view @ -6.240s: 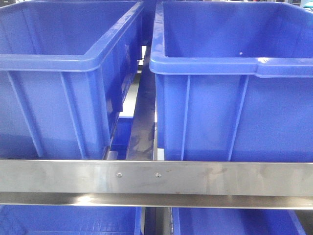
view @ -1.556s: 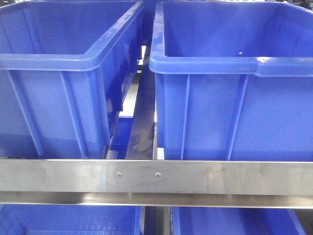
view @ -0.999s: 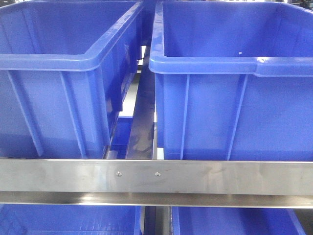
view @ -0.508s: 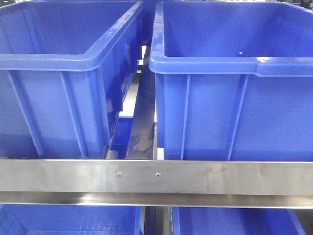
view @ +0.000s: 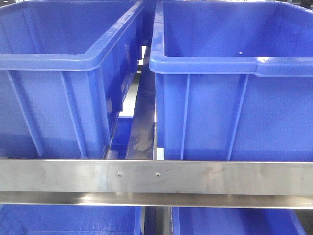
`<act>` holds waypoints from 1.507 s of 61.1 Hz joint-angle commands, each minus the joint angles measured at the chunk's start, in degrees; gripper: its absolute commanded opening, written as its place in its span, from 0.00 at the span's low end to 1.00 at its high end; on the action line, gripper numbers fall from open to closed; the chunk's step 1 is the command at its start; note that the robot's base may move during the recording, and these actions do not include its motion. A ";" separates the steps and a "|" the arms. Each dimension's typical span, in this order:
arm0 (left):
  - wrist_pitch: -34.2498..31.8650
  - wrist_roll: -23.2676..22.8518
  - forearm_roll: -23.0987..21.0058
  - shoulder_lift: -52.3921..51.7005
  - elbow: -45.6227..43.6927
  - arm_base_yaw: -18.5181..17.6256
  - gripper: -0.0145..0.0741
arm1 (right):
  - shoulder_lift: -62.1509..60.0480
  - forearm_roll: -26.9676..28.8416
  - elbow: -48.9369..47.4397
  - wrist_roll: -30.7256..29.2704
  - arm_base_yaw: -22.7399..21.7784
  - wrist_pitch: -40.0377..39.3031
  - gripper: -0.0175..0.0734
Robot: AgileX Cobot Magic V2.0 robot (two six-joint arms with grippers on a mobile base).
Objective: Sort and place red and blue blocks on shelf
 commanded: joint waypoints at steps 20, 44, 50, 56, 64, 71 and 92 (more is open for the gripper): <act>-4.07 -0.30 0.20 0.05 -1.60 0.05 0.30 | -0.75 -1.15 -0.81 -0.67 -0.06 -4.36 0.25; -4.07 -0.30 0.20 0.05 -1.60 0.05 0.30 | -16.81 -3.79 16.38 -0.67 -0.06 -7.35 0.25; -4.07 -0.30 0.20 0.05 -1.60 0.05 0.30 | -20.45 -2.58 19.61 -0.67 -0.06 -7.35 0.25; -4.07 -0.30 0.20 0.05 -1.60 0.05 0.30 | -22.15 -1.13 21.45 -0.61 -0.06 -8.62 0.25; -4.07 -0.30 0.20 0.05 -1.60 0.05 0.30 | -24.23 -1.00 23.21 -0.61 -0.06 -11.01 0.25; -4.07 -0.30 0.20 0.05 -1.60 0.05 0.30 | -24.77 -1.76 23.14 -0.67 -0.06 -11.63 0.25; -4.07 -0.30 0.20 0.05 -1.60 0.05 0.30 | -24.77 -2.89 23.14 -0.67 -0.06 -10.96 0.25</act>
